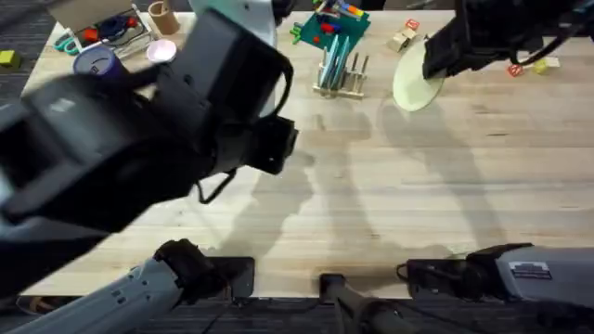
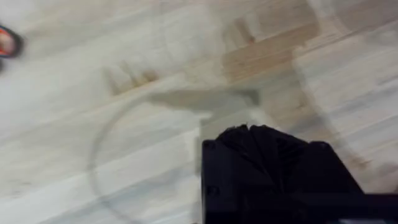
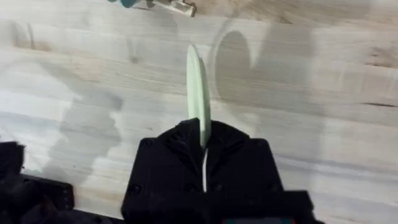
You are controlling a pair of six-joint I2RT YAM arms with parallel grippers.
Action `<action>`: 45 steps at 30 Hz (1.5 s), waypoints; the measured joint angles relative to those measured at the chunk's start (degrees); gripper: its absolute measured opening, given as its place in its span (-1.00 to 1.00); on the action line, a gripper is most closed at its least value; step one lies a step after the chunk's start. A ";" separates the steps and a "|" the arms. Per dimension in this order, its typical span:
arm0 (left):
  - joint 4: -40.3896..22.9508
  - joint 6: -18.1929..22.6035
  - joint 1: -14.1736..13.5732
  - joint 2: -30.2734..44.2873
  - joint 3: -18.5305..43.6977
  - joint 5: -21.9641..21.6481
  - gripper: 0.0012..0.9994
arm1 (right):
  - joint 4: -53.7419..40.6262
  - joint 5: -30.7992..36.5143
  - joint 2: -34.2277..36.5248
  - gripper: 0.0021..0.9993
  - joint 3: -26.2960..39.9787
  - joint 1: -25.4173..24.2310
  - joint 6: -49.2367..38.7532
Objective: Pick up the plates from the table one by one and place each into a slot on the dish rack.
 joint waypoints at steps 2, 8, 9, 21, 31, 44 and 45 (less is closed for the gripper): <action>-2.01 1.93 0.00 -0.01 2.33 -1.43 -0.92 | -0.39 2.06 -0.01 -0.94 1.27 2.49 2.46; -2.85 6.91 0.00 -0.01 5.17 -4.18 0.24 | -0.53 4.93 0.01 -0.94 4.10 7.64 9.68; -2.97 7.28 0.00 -0.03 5.21 -4.34 0.50 | -0.58 5.18 0.01 -0.94 4.55 8.06 10.78; -3.03 8.55 0.00 -0.01 5.21 -5.48 0.99 | -6.55 8.31 7.31 -0.94 14.38 11.29 18.73; -2.98 8.58 0.00 -0.01 5.21 -5.48 0.99 | -7.70 8.98 13.89 -0.94 23.68 11.91 23.47; -1.87 8.75 0.00 -0.01 5.21 -5.48 0.99 | -5.99 9.00 18.85 -0.94 25.97 12.00 26.82; -1.87 8.75 0.00 -0.01 5.21 -5.50 0.99 | -5.36 9.00 19.22 -0.94 25.97 12.00 26.98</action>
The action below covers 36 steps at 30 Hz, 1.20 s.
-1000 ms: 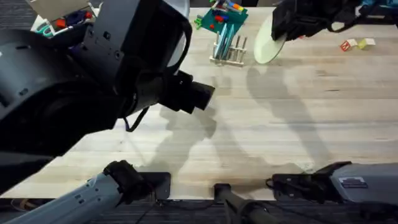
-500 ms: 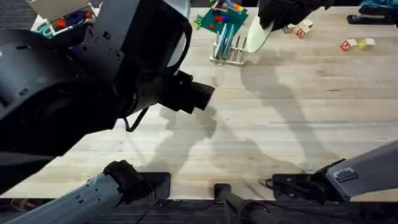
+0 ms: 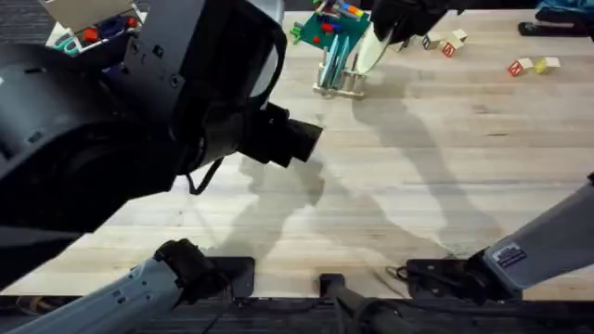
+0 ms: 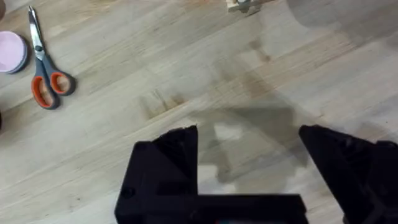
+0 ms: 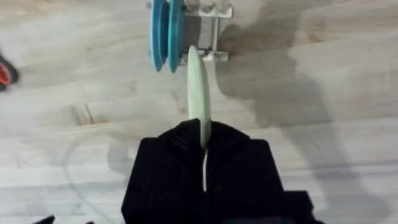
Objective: Pick up the plates from the table one by one and place each into a slot on the dish rack.
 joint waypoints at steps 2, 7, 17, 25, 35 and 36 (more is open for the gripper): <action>0.00 0.00 0.00 0.00 0.00 0.02 0.99 | 1.18 0.00 0.53 -0.94 0.00 0.00 0.19; 0.00 0.00 0.00 0.00 0.00 0.02 0.99 | 3.50 1.37 0.83 -0.94 0.02 0.00 0.42; 0.00 0.00 0.00 -0.02 0.00 0.00 0.99 | 5.56 2.82 2.65 -0.95 0.15 0.00 0.61; 0.00 0.00 0.00 0.00 0.00 0.00 0.99 | 7.72 3.63 6.40 -0.95 0.15 0.00 0.62; 0.00 0.00 0.00 0.00 0.00 0.00 0.99 | 10.50 4.52 7.94 -0.95 0.24 -0.02 0.61; 0.00 0.00 0.00 0.00 0.00 0.00 0.99 | 10.69 4.54 8.51 -0.95 0.24 -0.02 0.61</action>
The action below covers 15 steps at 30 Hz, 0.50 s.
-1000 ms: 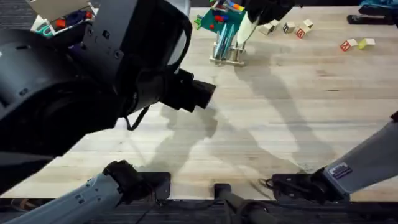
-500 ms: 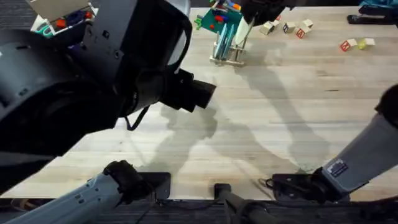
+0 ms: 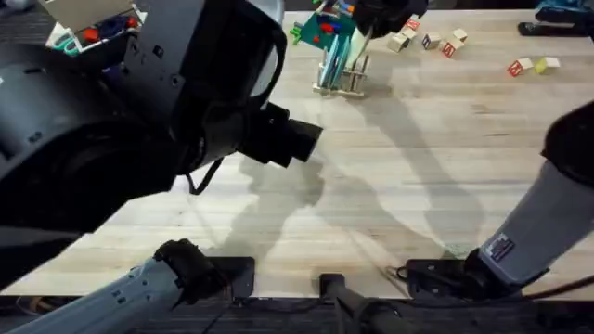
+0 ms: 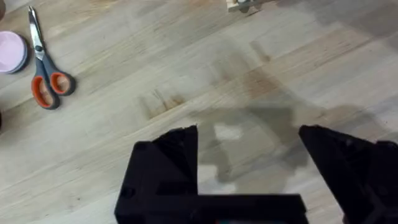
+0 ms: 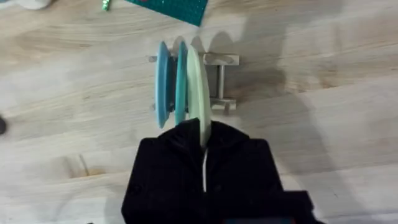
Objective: Pick up the plates from the table one by one and place each into a slot on the dish rack.
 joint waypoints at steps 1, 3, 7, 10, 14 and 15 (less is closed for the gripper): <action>0.00 0.00 0.00 -0.01 0.00 0.00 0.99 | 0.03 -0.02 0.58 -0.95 0.00 0.00 0.00; 0.00 -0.02 0.00 0.00 0.00 0.00 0.99 | 0.11 -0.02 1.82 -0.95 0.00 -0.09 0.00; 0.00 0.00 0.00 0.00 0.00 0.00 0.99 | 0.11 -0.02 3.60 -0.95 0.00 -0.22 -0.02; 0.00 0.00 0.00 0.00 0.00 0.00 0.99 | 0.15 -0.02 4.53 -0.95 0.00 -0.33 -0.02; 0.00 0.00 0.00 -0.01 0.00 0.01 0.99 | 0.40 -0.02 5.78 -0.95 0.00 -0.37 0.00; 0.00 0.00 0.00 0.00 0.00 0.00 0.99 | 0.48 -0.02 6.07 -0.95 0.00 -0.37 0.00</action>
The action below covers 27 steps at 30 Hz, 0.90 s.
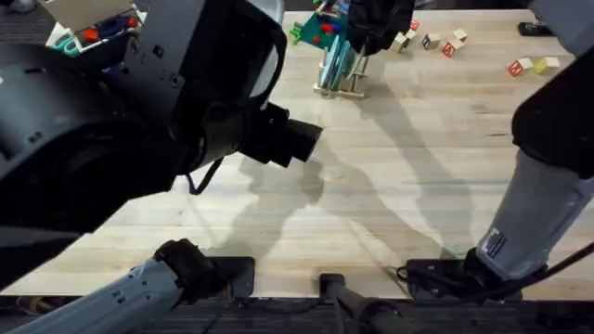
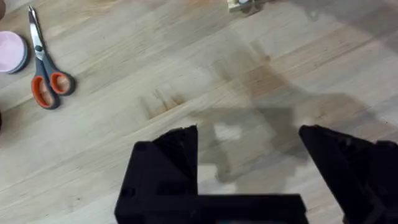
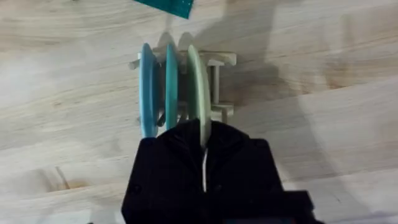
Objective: Pick up the plates from the table one by one and place each into a slot on the dish rack.
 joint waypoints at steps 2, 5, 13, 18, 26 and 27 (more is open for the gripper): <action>0.00 -0.01 0.00 0.00 0.00 0.01 0.99 | 0.04 -0.02 0.56 -0.95 0.00 0.00 0.00; 0.00 -0.02 0.00 0.00 0.00 0.00 0.99 | 0.09 -0.02 1.48 -0.95 0.00 0.02 0.00; 0.00 -0.02 0.00 -0.02 0.00 0.00 0.99 | 0.15 -0.01 2.84 -0.95 0.00 0.00 -0.02; 0.00 -0.02 0.00 -0.01 0.00 0.00 0.99 | 0.15 0.00 2.86 -0.68 0.00 0.00 -0.02; 0.00 -0.02 0.00 0.00 0.00 0.00 0.99 | -0.82 0.00 2.84 -0.46 0.02 0.00 -0.02; 0.00 -0.02 0.00 -0.02 0.00 0.00 0.99 | -1.35 -0.02 2.84 -0.44 0.07 0.00 -0.02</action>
